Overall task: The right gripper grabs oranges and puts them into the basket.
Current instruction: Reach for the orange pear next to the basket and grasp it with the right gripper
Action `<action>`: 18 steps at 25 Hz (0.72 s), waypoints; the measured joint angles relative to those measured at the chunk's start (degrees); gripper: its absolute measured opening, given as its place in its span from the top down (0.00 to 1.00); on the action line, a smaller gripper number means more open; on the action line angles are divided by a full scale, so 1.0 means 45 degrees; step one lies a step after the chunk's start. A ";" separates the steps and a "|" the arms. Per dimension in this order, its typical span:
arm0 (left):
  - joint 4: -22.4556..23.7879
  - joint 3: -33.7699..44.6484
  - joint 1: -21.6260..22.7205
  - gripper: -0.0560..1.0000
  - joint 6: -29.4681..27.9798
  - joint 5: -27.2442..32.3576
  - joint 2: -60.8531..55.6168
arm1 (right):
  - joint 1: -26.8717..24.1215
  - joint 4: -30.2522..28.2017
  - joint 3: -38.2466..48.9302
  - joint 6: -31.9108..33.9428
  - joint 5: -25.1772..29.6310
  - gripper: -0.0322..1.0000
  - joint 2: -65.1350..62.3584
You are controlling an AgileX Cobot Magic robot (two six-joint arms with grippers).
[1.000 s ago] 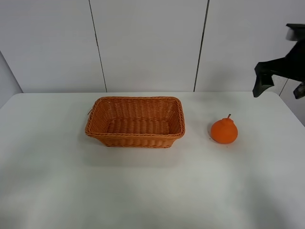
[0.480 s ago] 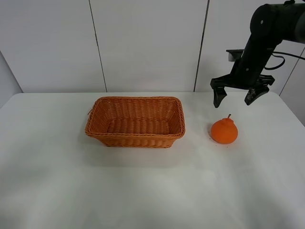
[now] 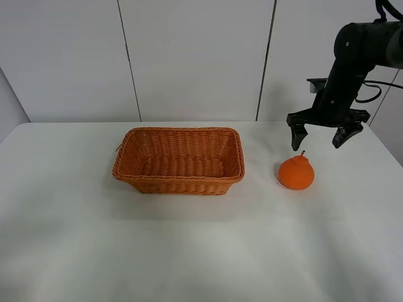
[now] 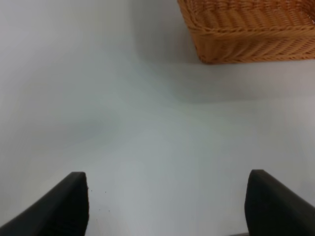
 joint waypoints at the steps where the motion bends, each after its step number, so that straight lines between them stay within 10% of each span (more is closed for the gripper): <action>1: 0.0000 0.0000 0.0000 0.22 0.0000 0.0000 0.0000 | -0.0030 0.0000 0.0118 0.0000 0.0000 0.30 0.0000; 18: 0.0000 0.0000 0.0000 0.22 0.0000 0.0000 0.0000 | 0.0205 0.0544 0.1469 -0.0489 -0.1744 0.30 0.0012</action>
